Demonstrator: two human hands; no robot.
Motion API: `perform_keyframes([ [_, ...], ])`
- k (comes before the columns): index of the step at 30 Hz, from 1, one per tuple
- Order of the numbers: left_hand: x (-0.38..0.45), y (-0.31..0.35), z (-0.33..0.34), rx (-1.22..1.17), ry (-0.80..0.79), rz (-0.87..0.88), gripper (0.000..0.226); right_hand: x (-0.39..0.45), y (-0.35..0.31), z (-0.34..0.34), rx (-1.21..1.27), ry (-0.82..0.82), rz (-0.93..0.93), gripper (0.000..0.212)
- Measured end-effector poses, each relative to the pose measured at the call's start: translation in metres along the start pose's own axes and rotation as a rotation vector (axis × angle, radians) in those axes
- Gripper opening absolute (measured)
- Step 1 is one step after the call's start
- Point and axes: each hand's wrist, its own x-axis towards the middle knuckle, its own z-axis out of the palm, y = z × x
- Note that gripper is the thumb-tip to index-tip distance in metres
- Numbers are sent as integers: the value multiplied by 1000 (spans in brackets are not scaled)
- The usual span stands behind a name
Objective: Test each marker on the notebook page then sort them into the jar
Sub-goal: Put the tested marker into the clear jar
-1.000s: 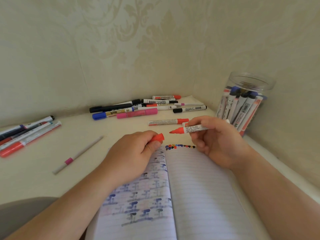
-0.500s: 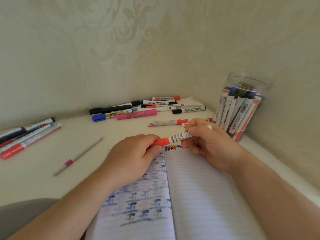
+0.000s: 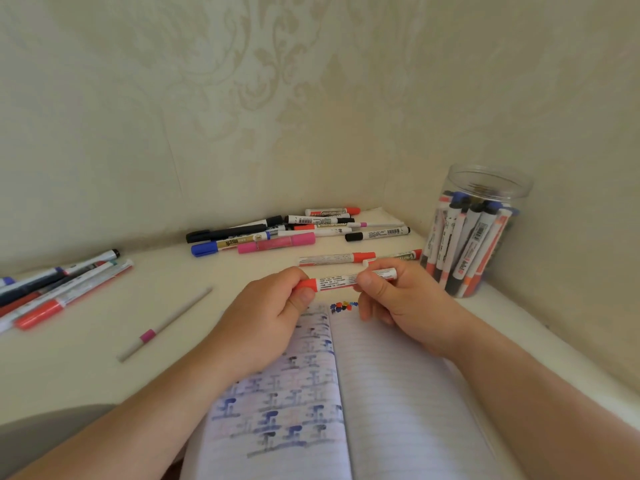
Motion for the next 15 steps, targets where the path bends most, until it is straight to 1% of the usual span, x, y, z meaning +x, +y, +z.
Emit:
perform_keyframes([
  [1,0,0,0,-24,1,-6,17,-1,-3,0,-21,44,2,21],
  [2,0,1,0,-35,-5,-14,18,-1,-8,-2,-32,101,-4,19],
  [4,-1,5,1,-30,-24,-42,47,-2,-23,-11,55,239,-34,12],
  [5,-2,7,1,-3,-41,-62,57,-4,-34,-20,157,318,-59,7],
  [6,-2,9,1,45,-63,-73,63,-6,-45,-32,257,412,-105,4],
  [7,-3,11,0,113,-97,-81,65,-9,-57,-47,314,516,-172,10],
  [8,-4,14,0,195,-133,-83,67,-12,-68,-65,315,614,-252,18],
  [10,-6,20,0,336,-198,-62,64,-19,-88,-102,186,791,-383,35],
  [12,-7,24,0,376,-216,-42,56,-23,-100,-136,-64,913,-403,45],
  [14,-8,27,-2,382,-213,-23,51,-22,-103,-159,-323,942,-343,47],
  [15,-9,28,-2,379,-209,-22,51,-20,-102,-166,-454,920,-318,47],
])
